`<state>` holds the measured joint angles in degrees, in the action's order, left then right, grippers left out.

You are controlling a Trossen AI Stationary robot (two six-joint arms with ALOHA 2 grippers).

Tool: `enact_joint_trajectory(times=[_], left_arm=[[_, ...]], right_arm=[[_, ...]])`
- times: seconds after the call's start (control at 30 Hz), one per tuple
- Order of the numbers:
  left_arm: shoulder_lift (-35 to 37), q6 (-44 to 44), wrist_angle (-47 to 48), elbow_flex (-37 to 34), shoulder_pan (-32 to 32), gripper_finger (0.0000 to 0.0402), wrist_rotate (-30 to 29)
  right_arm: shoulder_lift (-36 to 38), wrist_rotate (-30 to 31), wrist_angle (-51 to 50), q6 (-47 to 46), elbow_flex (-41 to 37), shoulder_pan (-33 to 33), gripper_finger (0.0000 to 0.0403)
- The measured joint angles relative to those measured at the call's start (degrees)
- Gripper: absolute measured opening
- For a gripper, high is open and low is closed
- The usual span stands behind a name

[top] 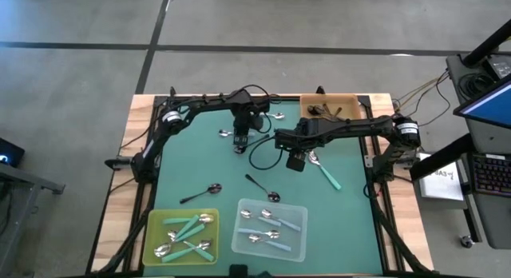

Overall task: Sort silverware by color (type)
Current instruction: Put the blue spoon into the transparent bin

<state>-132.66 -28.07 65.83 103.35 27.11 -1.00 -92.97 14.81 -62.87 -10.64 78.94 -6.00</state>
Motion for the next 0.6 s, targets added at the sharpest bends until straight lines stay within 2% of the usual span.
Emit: enact_joint_trajectory(times=[0.17,0.3,0.43,0.6], left_arm=[[5.12,3.95,-0.27,-0.86,1.87,0.0021,2.72],[14.59,6.53,-4.18,-5.55,3.54,0.0021,5.93],[25.16,11.17,-15.65,-16.92,3.91,0.0021,7.16],[39.16,23.5,-33.67,-32.89,2.74,0.0021,9.33]], right_arm=[[0.0,-0.21,-0.23,-1.35,0.0,0.0,0.0176],[0.01,-0.26,2.79,-1.99,-0.58,0.0,0.0176],[0.05,-2.81,13.3,-2.23,-3.66,-0.05,0.0176],[0.04,-7.82,32.11,-3.13,-7.89,-0.26,0.0176]])
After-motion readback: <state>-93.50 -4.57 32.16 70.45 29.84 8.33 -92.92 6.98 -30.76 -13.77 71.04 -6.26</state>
